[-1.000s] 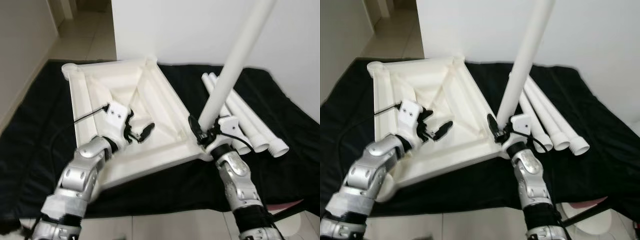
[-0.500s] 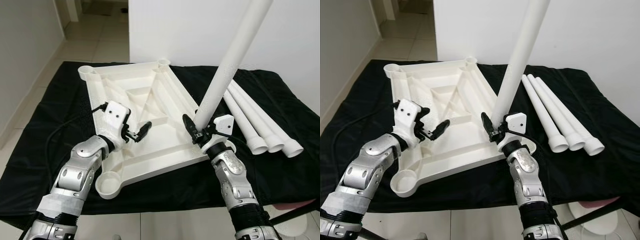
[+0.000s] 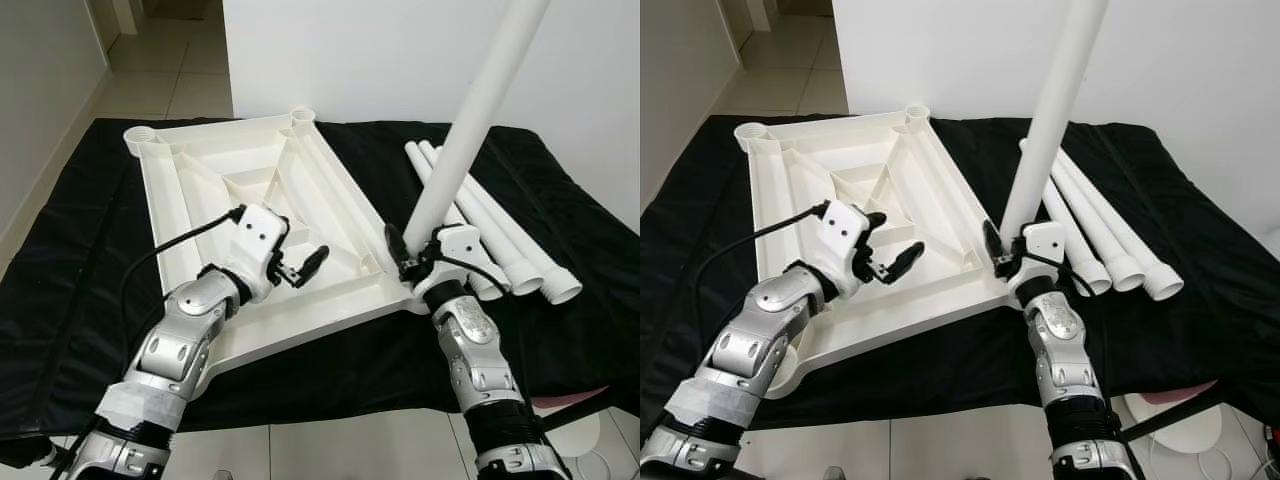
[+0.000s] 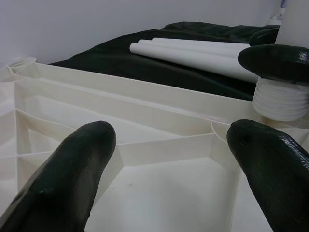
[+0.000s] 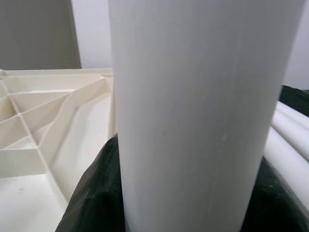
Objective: Building children table
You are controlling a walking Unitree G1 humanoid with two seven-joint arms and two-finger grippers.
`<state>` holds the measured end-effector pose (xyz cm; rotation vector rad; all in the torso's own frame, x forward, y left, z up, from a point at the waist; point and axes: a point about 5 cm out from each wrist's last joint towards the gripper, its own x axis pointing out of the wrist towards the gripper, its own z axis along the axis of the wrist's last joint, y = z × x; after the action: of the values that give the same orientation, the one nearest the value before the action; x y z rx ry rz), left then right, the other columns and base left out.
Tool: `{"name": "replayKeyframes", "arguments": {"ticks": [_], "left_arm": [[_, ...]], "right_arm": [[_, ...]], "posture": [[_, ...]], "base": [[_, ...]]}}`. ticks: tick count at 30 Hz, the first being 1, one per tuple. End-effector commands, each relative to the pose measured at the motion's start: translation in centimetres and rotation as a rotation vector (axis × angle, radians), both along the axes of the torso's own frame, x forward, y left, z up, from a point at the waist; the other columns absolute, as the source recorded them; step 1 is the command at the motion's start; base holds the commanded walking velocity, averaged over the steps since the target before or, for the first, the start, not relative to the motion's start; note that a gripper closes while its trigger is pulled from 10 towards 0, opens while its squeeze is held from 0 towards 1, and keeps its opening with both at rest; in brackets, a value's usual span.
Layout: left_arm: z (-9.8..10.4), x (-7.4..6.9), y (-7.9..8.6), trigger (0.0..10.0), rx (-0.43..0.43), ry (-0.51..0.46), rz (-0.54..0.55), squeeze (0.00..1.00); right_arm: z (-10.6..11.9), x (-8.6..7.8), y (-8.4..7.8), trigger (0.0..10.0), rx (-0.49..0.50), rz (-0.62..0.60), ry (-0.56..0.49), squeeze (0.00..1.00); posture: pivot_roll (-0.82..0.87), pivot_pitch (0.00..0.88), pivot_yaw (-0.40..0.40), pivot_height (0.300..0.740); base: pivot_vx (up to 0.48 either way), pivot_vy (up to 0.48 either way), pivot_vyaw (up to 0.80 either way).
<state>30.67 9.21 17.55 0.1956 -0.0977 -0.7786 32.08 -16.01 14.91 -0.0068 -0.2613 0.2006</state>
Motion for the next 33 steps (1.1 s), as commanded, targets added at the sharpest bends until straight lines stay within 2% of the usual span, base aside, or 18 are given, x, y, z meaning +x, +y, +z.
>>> {"name": "replayKeyframes", "arguments": {"ticks": [1,7,12,14,17,24,33], "left_arm": [[-0.1,-0.2,-0.7,10.0,0.049,-0.028,-0.059,0.0],[-1.6,-1.0,-1.6,10.0,0.128,0.046,-0.166,0.0],[-2.4,-1.3,-1.9,10.0,0.167,0.052,-0.19,0.0],[-3.7,-1.5,-2.6,10.0,0.236,0.07,-0.21,0.0],[-4.6,-1.6,-3.1,10.0,0.263,0.096,-0.22,0.0],[-5.0,-1.2,-4.0,10.0,0.263,0.152,-0.181,0.0],[-5.2,-0.5,-3.9,10.0,0.26,0.186,-0.129,0.0]], "right_arm": [[0.1,0.2,-0.5,10.0,-0.018,-0.032,0.007,0.0],[-0.6,0.0,-0.7,10.0,-0.048,-0.057,0.045,0.0],[-1.2,-0.1,-0.7,10.0,-0.061,-0.062,0.085,0.0],[-2.6,-0.6,-0.7,10.0,-0.096,-0.058,0.136,0.0],[-3.8,-1.1,-0.7,10.0,-0.111,-0.046,0.174,0.0],[-4.6,-1.7,-0.9,10.0,-0.127,-0.016,0.188,0.0],[-4.6,-2.4,-0.9,10.0,-0.125,0.053,0.153,0.0]], "posture": [[0.05,0.058,-0.036,0.74],[0.06,0.065,-0.033,0.74],[0.06,0.066,-0.036,0.74],[0.06,0.07,-0.041,0.74],[0.06,0.07,-0.041,0.74],[0.05,0.072,-0.036,0.74],[0.05,0.07,-0.035,0.74]], "base": [[0.0,0.0,0.0],[0.0,0.0,0.0],[0.0,0.0,0.0],[0.0,0.0,0.0],[0.0,0.0,0.0],[0.0,0.0,0.0],[0.0,0.0,0.0]]}}
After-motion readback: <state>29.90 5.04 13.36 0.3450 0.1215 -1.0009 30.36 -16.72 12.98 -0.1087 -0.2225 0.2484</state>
